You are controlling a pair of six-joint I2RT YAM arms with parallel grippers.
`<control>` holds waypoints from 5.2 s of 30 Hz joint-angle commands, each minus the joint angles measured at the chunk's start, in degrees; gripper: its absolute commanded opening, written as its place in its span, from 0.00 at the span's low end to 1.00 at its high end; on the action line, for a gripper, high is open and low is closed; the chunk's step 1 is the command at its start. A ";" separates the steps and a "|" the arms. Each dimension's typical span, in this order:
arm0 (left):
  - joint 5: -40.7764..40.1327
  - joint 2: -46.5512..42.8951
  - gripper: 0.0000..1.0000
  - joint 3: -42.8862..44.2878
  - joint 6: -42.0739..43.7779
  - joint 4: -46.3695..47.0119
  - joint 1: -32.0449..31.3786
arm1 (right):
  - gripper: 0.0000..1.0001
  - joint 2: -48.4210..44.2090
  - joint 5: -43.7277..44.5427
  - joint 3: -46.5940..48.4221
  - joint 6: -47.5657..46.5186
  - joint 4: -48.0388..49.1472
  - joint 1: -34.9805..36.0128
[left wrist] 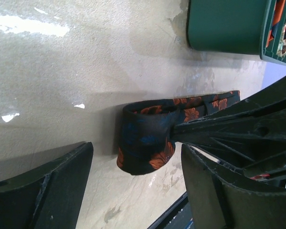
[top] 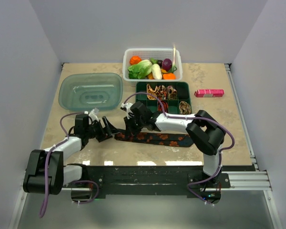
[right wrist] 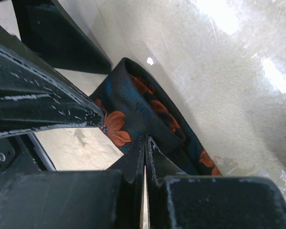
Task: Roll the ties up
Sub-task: Roll the tie at the center of the board.
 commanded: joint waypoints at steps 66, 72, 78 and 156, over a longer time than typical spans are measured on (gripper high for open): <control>-30.57 1.56 0.00 22.45 11.64 -29.39 -10.68 | 0.00 -0.09 2.24 7.03 -0.81 -1.63 0.29; -34.88 1.65 0.00 25.00 12.44 -32.65 -11.83 | 0.00 1.49 1.88 8.52 -0.81 -1.81 0.29; -37.79 2.18 0.00 26.58 12.96 -34.67 -13.41 | 0.00 3.34 -0.05 9.84 0.24 -1.11 0.37; -61.27 24.77 0.29 40.38 1.89 -46.02 -40.13 | 0.00 -2.90 2.06 1.50 -0.20 -1.37 -8.68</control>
